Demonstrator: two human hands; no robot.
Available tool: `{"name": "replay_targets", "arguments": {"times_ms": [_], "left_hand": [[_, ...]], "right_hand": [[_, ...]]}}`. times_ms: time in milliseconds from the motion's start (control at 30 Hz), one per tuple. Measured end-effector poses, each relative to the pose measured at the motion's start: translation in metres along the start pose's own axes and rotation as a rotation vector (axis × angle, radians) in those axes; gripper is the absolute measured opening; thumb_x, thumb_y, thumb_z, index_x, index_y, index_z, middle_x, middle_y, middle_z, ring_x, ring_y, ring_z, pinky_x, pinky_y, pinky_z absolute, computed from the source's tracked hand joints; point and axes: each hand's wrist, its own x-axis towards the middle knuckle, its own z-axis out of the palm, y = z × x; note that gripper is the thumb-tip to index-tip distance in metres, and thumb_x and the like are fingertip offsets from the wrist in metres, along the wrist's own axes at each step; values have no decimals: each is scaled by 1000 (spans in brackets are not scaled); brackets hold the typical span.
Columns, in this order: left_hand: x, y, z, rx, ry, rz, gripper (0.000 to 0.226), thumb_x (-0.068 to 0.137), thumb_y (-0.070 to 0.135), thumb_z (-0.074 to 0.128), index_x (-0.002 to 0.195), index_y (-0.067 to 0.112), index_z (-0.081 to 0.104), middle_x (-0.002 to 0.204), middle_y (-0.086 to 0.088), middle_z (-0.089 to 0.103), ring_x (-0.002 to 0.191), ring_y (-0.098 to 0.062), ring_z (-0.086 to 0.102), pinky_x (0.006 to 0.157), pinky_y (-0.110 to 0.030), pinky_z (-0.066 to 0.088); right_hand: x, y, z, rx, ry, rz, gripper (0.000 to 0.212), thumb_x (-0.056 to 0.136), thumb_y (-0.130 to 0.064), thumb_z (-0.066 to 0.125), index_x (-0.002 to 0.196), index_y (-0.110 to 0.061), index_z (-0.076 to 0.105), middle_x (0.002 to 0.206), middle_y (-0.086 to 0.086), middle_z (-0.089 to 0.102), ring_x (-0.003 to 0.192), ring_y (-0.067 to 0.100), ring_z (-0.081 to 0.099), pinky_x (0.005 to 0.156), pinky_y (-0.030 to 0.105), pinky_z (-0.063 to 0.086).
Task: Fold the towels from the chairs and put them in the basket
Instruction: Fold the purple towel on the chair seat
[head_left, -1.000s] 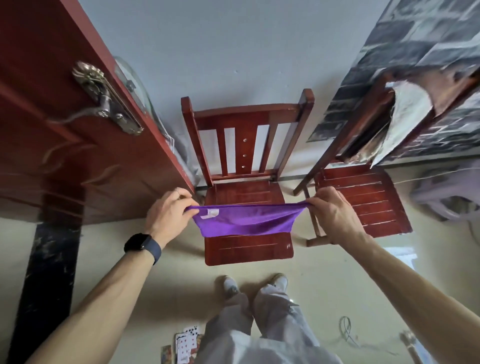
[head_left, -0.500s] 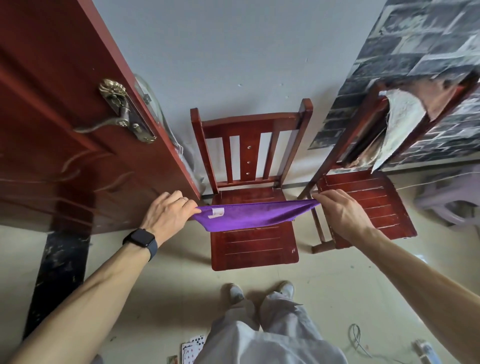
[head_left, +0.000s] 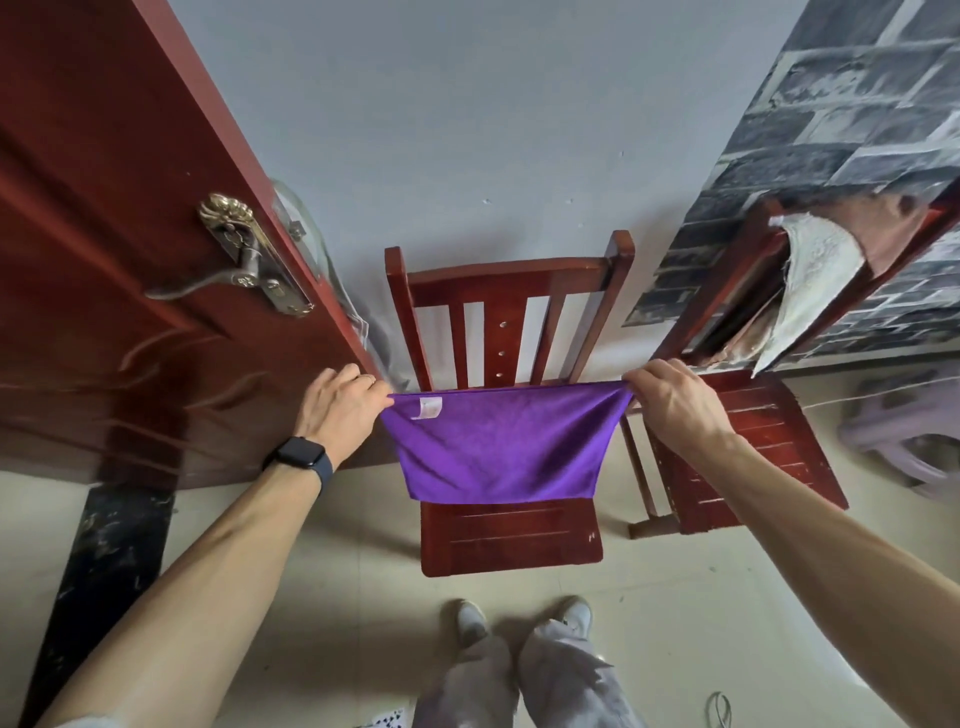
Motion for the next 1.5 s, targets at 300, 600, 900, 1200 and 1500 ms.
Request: {"name": "replay_targets", "arguments": {"times_ms": [300, 600, 900, 1200, 1500], "left_hand": [[3, 11, 44, 54, 12, -7, 14, 90, 23, 66, 79, 15, 66, 70, -4, 64, 73, -31, 57, 63, -39, 36], [-101, 84, 177, -76, -363, 51, 22, 62, 11, 84, 67, 15, 63, 69, -4, 62, 72, -30, 60, 62, -38, 44], [-204, 147, 266, -230, -763, 13, 19, 62, 13, 83, 65, 18, 66, 62, 0, 63, 70, -26, 63, 59, -36, 47], [-151, 113, 279, -1026, -822, -914, 14, 75, 32, 75, 85, 23, 70, 83, 5, 70, 78, -14, 62, 66, -26, 44], [-75, 80, 341, -1561, -422, -1285, 4, 91, 21, 70, 91, 17, 69, 86, -1, 72, 80, -17, 67, 75, -32, 54]], "right_hand": [[4, 11, 46, 20, 61, 102, 17, 93, -9, 65, 109, -9, 68, 102, 11, 65, 92, 34, 57, 66, 48, 57], [-102, 7, 215, 36, -312, 152, 23, 79, 6, 67, 99, -4, 69, 93, 16, 62, 83, 40, 60, 57, 42, 50], [-197, 0, 313, 20, -697, 313, 18, 84, 1, 61, 99, -6, 69, 100, 17, 62, 92, 42, 59, 71, 46, 55], [-119, 6, 297, 583, -629, 873, 7, 86, -10, 71, 93, -11, 73, 86, 5, 68, 80, 19, 60, 72, 23, 44], [-20, 19, 351, 980, -241, 1006, 14, 88, -35, 68, 91, -22, 64, 82, -1, 66, 72, 15, 57, 63, 29, 46]]}}
